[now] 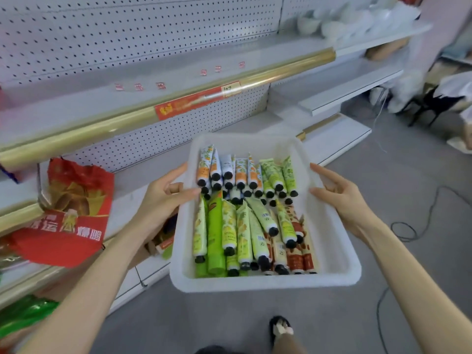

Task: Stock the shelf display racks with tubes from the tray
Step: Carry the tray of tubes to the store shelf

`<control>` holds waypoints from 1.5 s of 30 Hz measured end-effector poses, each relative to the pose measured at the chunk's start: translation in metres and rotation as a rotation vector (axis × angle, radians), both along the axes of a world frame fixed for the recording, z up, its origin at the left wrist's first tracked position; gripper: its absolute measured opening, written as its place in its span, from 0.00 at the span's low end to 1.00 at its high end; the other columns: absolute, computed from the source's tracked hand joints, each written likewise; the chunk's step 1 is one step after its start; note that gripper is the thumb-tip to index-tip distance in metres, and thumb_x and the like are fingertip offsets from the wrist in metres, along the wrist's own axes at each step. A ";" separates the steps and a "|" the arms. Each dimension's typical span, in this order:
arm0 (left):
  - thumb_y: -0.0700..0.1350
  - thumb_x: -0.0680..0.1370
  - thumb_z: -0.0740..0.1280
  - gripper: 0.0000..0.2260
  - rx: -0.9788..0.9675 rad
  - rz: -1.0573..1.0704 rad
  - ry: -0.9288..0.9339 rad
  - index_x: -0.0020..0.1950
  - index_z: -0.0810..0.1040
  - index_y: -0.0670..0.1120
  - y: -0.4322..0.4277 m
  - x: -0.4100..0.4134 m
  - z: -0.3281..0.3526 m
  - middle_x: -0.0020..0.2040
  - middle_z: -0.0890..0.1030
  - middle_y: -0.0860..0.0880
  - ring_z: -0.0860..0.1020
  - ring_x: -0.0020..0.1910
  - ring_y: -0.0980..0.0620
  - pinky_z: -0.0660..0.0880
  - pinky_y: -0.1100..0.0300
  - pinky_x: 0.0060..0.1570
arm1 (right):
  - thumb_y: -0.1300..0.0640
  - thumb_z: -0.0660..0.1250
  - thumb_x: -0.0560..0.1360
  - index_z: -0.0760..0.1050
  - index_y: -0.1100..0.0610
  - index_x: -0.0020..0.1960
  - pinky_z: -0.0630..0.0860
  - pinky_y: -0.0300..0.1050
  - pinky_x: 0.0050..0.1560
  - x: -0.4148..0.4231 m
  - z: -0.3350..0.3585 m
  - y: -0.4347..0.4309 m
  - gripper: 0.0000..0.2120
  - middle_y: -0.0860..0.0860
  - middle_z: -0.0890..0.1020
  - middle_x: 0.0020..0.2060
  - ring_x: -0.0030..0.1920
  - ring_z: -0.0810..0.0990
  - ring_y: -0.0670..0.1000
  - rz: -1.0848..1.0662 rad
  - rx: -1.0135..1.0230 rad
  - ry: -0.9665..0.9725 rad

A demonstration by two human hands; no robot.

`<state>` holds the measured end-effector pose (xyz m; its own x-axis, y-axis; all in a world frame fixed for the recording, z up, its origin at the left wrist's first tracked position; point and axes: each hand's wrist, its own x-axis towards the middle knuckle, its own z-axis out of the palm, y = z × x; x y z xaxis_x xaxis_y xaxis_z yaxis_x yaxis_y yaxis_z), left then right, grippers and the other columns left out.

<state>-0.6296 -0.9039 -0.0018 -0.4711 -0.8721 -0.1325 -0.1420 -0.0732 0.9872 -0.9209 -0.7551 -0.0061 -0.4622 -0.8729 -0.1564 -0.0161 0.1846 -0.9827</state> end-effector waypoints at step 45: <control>0.32 0.73 0.65 0.23 -0.128 0.217 0.250 0.67 0.72 0.48 -0.281 -0.419 0.122 0.36 0.82 0.46 0.77 0.27 0.54 0.74 0.66 0.25 | 0.70 0.62 0.75 0.73 0.54 0.64 0.71 0.24 0.31 -0.415 0.135 -0.318 0.21 0.43 0.79 0.41 0.31 0.79 0.34 0.020 -0.210 0.247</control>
